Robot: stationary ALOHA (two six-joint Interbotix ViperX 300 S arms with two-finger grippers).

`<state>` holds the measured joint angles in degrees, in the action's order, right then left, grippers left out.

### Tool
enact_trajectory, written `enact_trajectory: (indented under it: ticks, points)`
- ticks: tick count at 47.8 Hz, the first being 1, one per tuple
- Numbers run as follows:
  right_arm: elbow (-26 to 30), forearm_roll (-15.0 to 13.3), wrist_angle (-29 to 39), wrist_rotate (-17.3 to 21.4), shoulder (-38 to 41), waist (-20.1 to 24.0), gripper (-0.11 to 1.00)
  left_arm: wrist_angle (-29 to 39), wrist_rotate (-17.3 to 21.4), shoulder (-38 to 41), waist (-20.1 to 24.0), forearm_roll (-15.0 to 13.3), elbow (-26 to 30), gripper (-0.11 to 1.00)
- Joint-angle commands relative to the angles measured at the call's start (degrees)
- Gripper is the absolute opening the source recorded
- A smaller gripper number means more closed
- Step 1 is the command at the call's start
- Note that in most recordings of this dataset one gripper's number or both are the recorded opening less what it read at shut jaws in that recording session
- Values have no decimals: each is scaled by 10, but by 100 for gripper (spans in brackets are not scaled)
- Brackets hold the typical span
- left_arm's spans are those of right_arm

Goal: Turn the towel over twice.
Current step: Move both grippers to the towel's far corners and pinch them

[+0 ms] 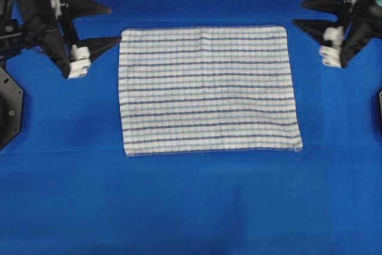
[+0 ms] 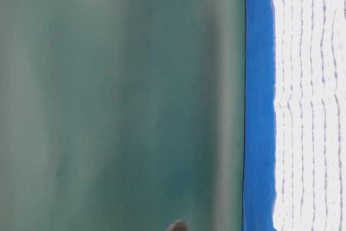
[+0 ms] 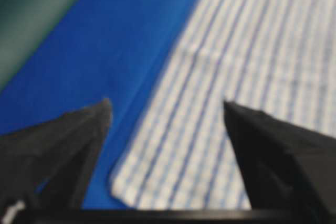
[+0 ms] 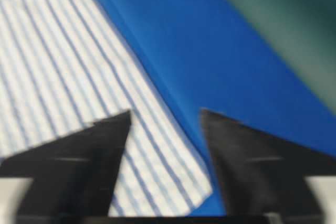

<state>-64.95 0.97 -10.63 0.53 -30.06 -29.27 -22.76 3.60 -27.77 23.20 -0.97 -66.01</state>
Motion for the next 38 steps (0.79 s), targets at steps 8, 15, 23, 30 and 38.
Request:
enact_trajectory:
  ticks: [8, 15, 23, 30, 38]
  points:
    - [20, -1, -47, -2, 115, -44, 59, -40, 1, 113, 45, -1, 25, 86]
    - [29, -2, -76, -3, 186, -56, 59, -62, 3, 185, 66, 0, 33, 87]
    - [42, -2, -93, -3, 256, -58, 59, -84, 8, 247, 72, -1, 39, 87]
    - [56, -1, -104, -4, 301, -62, 59, -97, 8, 294, 79, 0, 46, 87]
    - [67, -2, -105, -6, 331, -63, 59, -93, 8, 320, 82, -1, 49, 84]
